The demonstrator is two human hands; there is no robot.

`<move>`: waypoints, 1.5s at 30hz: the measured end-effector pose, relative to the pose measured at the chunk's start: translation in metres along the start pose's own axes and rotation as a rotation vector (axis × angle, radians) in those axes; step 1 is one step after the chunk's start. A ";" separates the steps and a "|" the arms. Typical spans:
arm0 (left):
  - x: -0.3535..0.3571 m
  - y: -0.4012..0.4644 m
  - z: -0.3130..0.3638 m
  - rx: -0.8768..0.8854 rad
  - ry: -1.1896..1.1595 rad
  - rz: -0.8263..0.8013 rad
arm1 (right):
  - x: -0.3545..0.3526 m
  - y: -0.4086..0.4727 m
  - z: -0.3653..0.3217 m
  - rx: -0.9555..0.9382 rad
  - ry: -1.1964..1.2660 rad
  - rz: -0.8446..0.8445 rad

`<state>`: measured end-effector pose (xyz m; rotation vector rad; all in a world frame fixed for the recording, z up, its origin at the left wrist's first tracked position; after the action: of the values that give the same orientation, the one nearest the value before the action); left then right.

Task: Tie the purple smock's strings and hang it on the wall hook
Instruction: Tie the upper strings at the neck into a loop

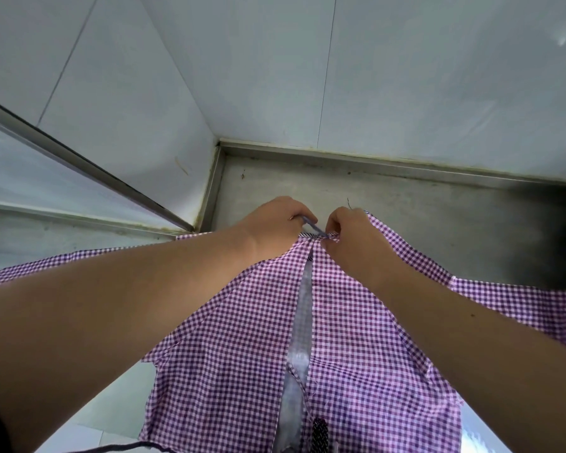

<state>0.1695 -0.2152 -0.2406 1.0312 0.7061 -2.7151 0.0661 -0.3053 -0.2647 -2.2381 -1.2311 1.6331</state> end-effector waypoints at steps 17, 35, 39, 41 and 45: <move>0.012 -0.005 -0.021 -0.283 -0.672 0.127 | 0.017 0.009 0.025 0.106 -0.105 -0.140; 0.000 0.005 -0.001 -0.119 -0.271 -0.133 | -0.041 -0.001 -0.056 -0.148 0.304 -0.097; 0.007 -0.002 -0.026 -0.245 -0.569 -0.089 | -0.033 -0.012 -0.068 -0.325 0.033 -0.085; 0.010 -0.004 -0.028 -0.265 -0.639 -0.081 | -0.034 -0.012 -0.072 -0.378 -0.038 -0.018; 0.006 -0.007 -0.029 -0.273 -0.704 -0.005 | -0.034 -0.011 -0.082 -0.459 -0.111 0.076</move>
<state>0.1793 -0.1949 -0.2609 -0.0062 0.8806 -2.6032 0.1258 -0.2910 -0.1998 -2.4995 -1.7206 1.6555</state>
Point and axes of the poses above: each hand's wrist, its own y-axis towards the middle knuckle, its own x-axis out of the palm, z = x × y, the point moved 10 cm from there along y, towards the middle knuckle, and after that the axes turned 13 degrees about x, right-handed, at the moved point
